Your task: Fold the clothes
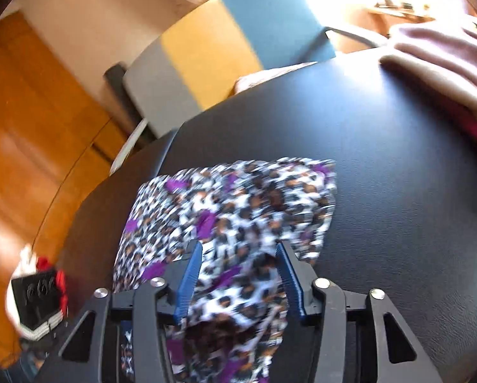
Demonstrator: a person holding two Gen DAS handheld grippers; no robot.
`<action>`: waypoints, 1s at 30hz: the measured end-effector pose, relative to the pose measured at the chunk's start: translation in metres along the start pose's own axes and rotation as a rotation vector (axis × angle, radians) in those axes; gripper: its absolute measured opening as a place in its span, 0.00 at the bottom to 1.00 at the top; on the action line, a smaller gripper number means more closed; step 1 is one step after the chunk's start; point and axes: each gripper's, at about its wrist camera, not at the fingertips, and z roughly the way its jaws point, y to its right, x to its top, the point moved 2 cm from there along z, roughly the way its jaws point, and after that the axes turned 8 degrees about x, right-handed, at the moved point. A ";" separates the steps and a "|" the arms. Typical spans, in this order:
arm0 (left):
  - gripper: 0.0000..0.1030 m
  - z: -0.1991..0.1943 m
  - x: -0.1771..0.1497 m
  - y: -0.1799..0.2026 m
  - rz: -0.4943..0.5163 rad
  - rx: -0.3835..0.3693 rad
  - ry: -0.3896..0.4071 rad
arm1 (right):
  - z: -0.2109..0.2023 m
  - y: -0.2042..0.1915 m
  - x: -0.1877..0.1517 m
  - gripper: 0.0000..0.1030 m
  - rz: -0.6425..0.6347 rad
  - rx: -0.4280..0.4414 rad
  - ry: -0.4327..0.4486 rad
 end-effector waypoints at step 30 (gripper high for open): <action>0.27 0.004 -0.001 0.010 0.019 0.045 0.010 | 0.035 -0.006 0.033 0.69 -0.109 -0.127 -0.048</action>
